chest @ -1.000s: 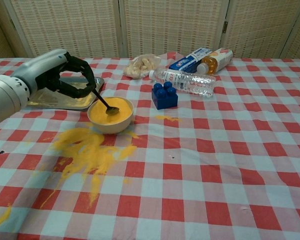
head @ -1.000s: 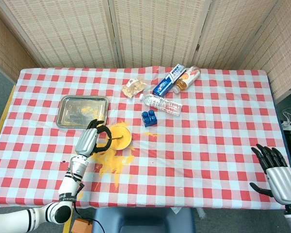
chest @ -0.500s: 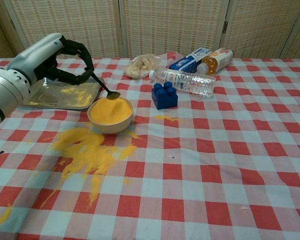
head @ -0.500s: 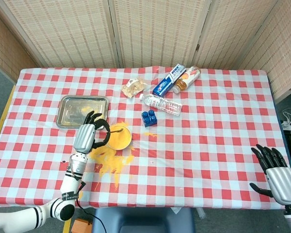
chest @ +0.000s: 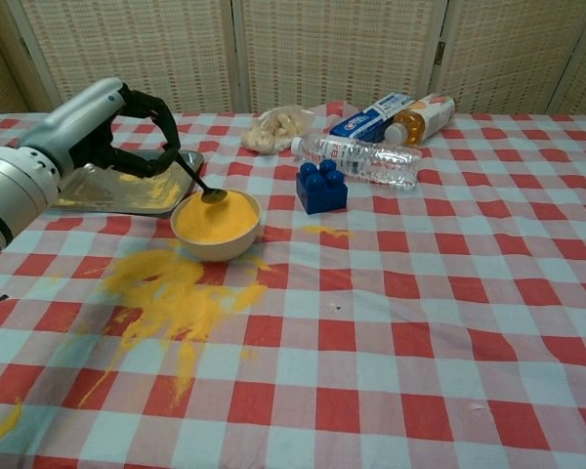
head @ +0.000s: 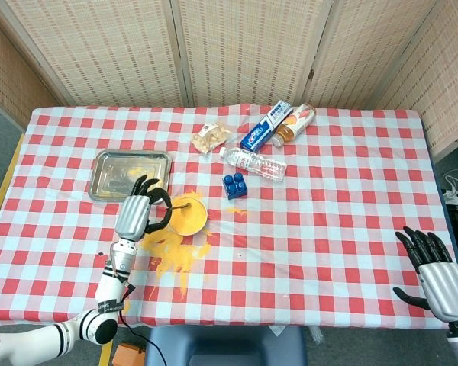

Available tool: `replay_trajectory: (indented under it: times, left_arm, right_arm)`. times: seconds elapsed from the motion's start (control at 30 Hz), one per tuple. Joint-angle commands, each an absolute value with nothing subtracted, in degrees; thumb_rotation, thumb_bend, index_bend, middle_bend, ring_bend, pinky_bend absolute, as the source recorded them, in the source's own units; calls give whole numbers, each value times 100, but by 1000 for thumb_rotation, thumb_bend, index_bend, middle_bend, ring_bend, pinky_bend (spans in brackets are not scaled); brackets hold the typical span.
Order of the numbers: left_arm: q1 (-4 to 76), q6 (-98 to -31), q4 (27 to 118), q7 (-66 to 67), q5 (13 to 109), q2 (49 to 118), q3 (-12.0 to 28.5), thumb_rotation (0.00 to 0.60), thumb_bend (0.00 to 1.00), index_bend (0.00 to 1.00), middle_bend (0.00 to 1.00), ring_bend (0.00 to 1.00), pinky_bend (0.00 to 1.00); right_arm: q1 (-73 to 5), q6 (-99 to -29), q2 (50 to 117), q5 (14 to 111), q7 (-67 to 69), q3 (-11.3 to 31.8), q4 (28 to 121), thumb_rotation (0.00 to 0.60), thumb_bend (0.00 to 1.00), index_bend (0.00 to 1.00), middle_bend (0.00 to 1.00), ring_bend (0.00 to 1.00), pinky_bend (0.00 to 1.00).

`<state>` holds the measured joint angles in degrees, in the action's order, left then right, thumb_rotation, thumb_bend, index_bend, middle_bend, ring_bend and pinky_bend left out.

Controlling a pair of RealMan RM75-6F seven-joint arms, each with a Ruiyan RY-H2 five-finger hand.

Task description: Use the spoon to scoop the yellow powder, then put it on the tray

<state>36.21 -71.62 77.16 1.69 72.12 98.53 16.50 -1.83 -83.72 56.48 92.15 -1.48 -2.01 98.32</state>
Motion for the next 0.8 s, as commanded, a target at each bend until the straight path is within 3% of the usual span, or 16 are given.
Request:
replay_trajectory:
  times: [0.03, 0.33, 0.8]
  left_arm:
    - [3625, -7174, 7632, 160, 7231, 9889, 1652, 600, 687, 825, 430, 142, 48]
    - [3625, -7075, 7455, 120, 7181, 9924, 1646, 600, 688, 825, 430, 143, 48]
    - [3505, -6453, 8513, 275, 6526, 9346, 1649, 600, 687, 826, 429, 143, 48]
  right_arm:
    - [-189, -8364, 5644, 9229, -137, -209, 9835, 600, 54, 0, 0, 0, 0]
    - [-202, -8343, 5629, 9254, -95, -223, 9833, 600, 54, 0, 0, 0, 0]
    - [-188, -8379, 5619, 9256, -64, -219, 9835, 600, 54, 0, 0, 0, 0]
